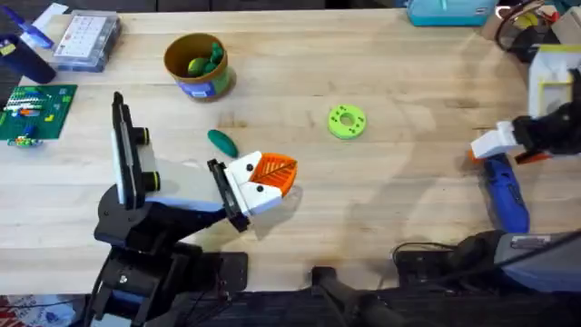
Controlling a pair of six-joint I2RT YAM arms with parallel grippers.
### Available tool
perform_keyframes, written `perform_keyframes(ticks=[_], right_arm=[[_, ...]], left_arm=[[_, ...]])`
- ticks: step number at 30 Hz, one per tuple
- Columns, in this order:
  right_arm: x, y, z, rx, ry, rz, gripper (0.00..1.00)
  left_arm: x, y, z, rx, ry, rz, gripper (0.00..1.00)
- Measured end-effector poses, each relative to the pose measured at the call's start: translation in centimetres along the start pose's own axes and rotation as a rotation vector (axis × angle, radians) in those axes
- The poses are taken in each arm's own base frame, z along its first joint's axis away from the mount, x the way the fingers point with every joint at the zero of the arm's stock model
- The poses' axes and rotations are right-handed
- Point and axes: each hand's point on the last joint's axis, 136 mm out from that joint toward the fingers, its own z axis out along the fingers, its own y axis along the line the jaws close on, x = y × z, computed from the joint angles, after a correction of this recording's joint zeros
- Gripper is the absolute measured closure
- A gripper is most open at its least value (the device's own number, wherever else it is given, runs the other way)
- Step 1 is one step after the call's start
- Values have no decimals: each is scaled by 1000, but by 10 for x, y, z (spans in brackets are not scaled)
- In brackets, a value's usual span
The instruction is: Pick up the gripper from the table and insert it into the empty holder that is missing its gripper. Then pick up a screw, insert it into the mounting hole, and use the screwdriver to tighten it. Finally, clean up the table by picking up the vegetable and placing it into the bucket.
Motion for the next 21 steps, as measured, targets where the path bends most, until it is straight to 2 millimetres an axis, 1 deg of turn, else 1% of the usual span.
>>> perform_keyframes(ticks=[4, 6, 8, 11, 13, 15, 17, 21], right_arm=[[6, 1, -26, 45, -76, -5, 4], [11, 1, -33, 62, -105, 5, 4], [22, 2, -31, 67, -117, 24, 4], [38, 3, -22, 72, -123, 61, 4], [45, 1, -19, 83, -138, 84, 4], [46, -3, -18, 100, -161, 98, 4], [43, -8, -16, 117, -183, 104, 5], [32, -11, -4, 111, -218, 97, 5]], left_arm=[[0, 0, 0, 0, 0, 0, 987], [0, 0, 0, 0, 0, 0, 987], [0, 0, 0, 0, 0, 0, 988], [0, 0, 0, 0, 0, 0, 988], [0, 0, 0, 0, 0, 0, 988], [0, 0, 0, 0, 0, 0, 987], [0, 0, 0, 0, 0, 0, 986], [0, 0, 0, 0, 0, 0, 988]])
